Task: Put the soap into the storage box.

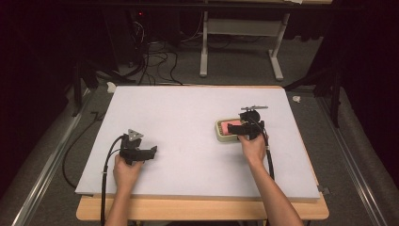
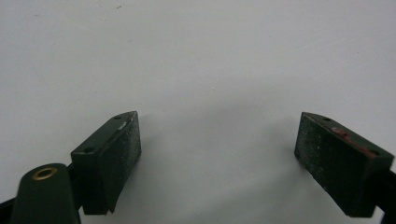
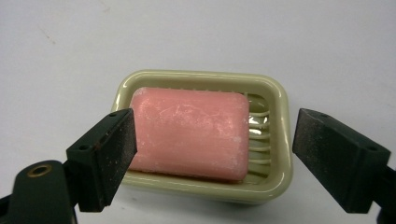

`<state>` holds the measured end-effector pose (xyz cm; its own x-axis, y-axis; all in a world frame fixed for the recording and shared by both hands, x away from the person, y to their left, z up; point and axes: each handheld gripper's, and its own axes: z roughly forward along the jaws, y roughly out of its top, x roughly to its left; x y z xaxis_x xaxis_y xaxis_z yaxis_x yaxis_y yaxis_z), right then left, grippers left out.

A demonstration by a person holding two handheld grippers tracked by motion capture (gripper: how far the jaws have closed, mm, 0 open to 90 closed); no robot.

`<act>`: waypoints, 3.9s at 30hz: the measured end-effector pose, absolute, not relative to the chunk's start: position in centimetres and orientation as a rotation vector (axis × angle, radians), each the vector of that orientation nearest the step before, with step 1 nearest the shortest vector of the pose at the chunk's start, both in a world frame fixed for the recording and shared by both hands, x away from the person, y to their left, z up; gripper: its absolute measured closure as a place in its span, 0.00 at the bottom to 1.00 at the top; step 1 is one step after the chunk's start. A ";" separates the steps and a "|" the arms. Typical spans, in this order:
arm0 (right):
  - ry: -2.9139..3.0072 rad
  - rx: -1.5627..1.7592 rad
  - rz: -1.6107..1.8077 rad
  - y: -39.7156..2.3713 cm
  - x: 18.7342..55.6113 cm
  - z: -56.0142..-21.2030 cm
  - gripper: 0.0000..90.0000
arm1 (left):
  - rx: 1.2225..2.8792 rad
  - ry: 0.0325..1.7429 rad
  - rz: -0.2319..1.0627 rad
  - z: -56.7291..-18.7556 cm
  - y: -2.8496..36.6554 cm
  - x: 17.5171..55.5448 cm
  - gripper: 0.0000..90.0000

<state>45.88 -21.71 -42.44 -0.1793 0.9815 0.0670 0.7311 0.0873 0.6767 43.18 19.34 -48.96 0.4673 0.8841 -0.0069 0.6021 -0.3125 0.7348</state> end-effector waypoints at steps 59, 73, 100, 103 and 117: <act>1.809 1.552 1.091 -30.9 39.5 -40.1 0.29 | 2.037 1.231 0.529 -48.9 19.4 43.2 0.17; 1.794 1.539 1.128 -32.2 37.5 -40.8 0.29 | 2.036 1.231 0.531 -49.0 19.3 43.2 0.17; 1.814 1.528 1.164 -32.9 35.2 -42.7 0.30 | 2.036 1.230 0.532 -49.0 19.3 43.2 0.17; 1.816 1.536 1.167 -32.9 35.1 -43.0 0.30 | 2.035 1.231 0.532 -49.0 19.3 43.2 0.17; 1.843 1.547 1.145 -32.9 34.6 -44.4 0.30 | 2.036 1.230 0.532 -49.0 19.3 43.2 0.17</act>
